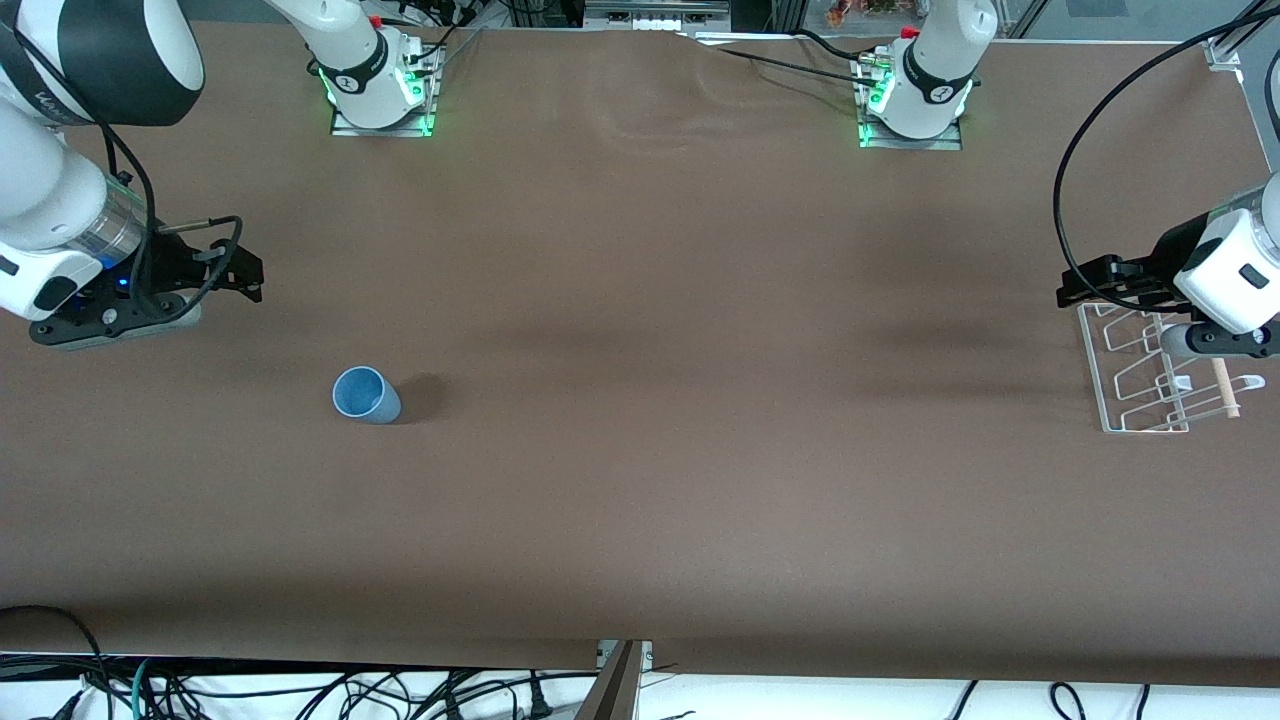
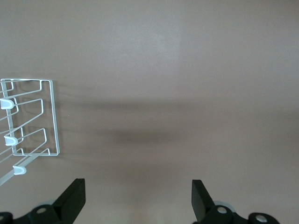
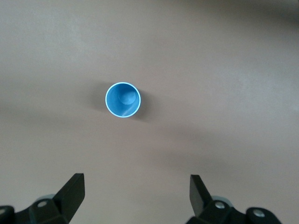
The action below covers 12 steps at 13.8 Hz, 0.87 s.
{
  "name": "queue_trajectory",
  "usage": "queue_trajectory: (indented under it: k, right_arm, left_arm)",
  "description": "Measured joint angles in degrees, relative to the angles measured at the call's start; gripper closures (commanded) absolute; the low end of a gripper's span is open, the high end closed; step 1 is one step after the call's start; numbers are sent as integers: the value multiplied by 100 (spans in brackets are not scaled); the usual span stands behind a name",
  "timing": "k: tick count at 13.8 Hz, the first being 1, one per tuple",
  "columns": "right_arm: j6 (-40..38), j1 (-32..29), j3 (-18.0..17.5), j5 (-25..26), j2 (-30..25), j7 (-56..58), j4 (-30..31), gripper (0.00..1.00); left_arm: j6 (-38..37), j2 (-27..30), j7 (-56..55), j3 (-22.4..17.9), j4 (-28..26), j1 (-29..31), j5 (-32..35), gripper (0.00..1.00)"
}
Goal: Transfer cup to left arm and place on rack
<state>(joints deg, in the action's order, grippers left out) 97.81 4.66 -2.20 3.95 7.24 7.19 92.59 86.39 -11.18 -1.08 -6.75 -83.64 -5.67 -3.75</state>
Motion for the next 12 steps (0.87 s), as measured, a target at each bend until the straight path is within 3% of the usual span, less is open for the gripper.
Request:
queue_trajectory:
  k: [12]
  right_arm:
    - [-127,-13,45,-195,12,-77,59,1]
  left_arm:
    - [0,0,0,0,0,3,0,0]
